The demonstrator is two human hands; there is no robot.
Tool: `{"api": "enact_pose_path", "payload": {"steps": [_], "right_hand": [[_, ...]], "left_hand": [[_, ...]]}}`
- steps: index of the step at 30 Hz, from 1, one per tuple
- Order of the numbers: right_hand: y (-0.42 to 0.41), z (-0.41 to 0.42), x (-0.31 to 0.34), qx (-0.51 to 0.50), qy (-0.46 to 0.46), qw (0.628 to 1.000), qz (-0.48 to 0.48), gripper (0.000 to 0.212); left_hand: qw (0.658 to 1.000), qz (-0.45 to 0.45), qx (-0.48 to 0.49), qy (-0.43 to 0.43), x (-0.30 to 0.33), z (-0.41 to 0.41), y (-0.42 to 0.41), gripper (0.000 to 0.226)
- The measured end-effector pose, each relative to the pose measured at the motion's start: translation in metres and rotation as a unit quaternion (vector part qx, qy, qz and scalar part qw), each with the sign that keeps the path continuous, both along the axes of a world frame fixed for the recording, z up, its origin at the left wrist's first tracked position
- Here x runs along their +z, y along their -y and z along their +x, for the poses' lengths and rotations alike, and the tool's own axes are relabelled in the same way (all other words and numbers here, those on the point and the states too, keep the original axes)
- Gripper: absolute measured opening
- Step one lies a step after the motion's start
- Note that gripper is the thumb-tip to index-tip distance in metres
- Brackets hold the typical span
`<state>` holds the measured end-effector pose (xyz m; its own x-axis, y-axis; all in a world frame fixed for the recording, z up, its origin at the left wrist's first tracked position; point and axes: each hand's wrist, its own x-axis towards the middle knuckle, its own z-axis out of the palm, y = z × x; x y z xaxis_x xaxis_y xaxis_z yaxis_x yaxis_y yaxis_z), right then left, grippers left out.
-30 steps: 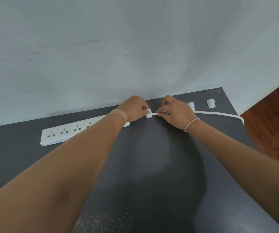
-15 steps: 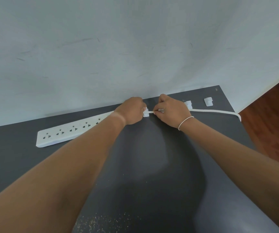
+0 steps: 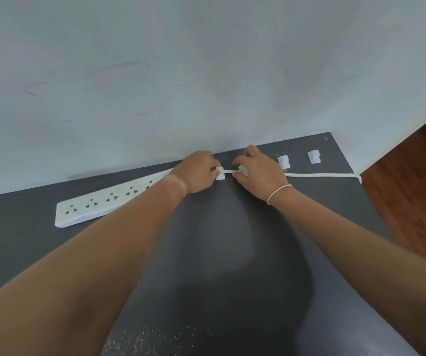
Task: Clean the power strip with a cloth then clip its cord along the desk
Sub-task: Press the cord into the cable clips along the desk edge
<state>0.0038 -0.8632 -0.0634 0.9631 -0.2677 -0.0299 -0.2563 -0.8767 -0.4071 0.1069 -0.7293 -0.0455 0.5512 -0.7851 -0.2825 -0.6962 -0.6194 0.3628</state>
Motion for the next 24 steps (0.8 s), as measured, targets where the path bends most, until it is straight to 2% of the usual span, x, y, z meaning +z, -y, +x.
{"api": "enact_pose_path", "payload": {"steps": [3, 8, 12, 17, 22, 24], "right_hand": [[0.009, -0.010, 0.002, -0.016, 0.008, 0.999, 0.039, 0.029], [0.029, -0.033, 0.000, -0.046, 0.010, 0.999, 0.024, 0.017], [0.036, -0.041, 0.000, -0.052, 0.015, 0.998, 0.045, 0.014], [0.037, -0.038, 0.000, -0.060, 0.022, 0.996, 0.056, 0.015], [0.041, -0.034, 0.000, -0.048, 0.016, 0.998, 0.031, 0.018], [0.042, -0.033, 0.001, -0.043, 0.013, 0.999, 0.024, 0.019]], "left_hand": [[1.000, 0.009, 0.019, 0.002, 0.004, -0.002, 0.005, 0.027], [0.999, -0.020, 0.027, 0.002, 0.005, -0.009, 0.025, 0.027], [0.999, -0.026, 0.004, -0.032, 0.005, -0.017, 0.042, 0.027], [0.995, -0.033, 0.032, -0.084, 0.004, -0.019, 0.052, 0.021], [0.999, 0.024, -0.003, -0.037, 0.006, -0.020, 0.055, 0.035], [0.999, 0.036, -0.017, -0.017, 0.005, -0.021, 0.054, 0.031]]}}
